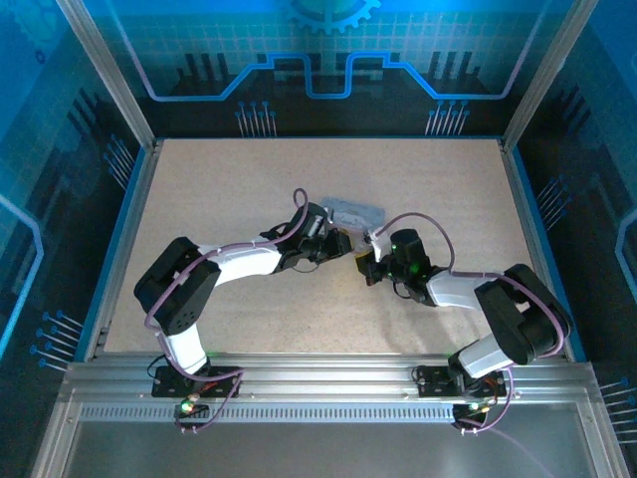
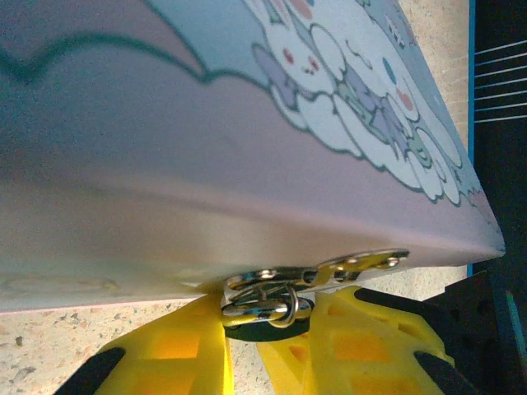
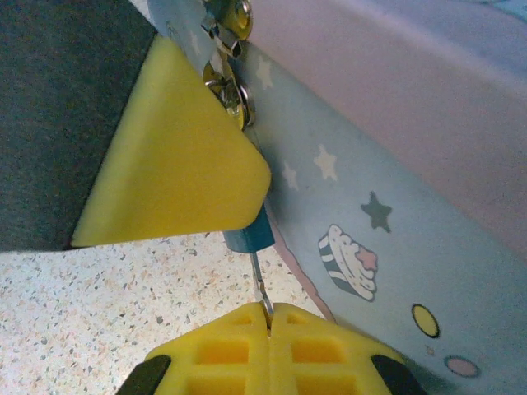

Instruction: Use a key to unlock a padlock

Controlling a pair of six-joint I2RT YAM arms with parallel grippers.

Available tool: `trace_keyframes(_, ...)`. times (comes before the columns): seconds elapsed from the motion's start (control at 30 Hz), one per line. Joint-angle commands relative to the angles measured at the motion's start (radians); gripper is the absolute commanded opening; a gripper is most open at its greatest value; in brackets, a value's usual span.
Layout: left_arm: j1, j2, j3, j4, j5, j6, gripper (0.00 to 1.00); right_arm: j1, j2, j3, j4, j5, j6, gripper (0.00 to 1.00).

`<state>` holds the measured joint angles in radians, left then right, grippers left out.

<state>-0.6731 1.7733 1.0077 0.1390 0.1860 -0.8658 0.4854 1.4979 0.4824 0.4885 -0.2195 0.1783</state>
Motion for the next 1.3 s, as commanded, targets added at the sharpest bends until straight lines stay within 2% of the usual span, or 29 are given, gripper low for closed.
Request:
trace_keyframes(0.0,-0.027,-0.027,0.031,0.01,0.078,-0.002,0.12,0.011,0.004,0.073,0.134,-0.037,-0.018,0.0)
trace_keyframes(0.7,-0.029,-0.022,0.032,0.011,0.079,-0.004,0.12,0.009,0.013,0.102,0.114,-0.04,-0.031,0.0)
trace_keyframes(1.27,-0.028,0.095,0.042,0.09,0.098,-0.056,0.14,-0.016,0.071,0.029,0.112,-0.052,-0.022,0.0)
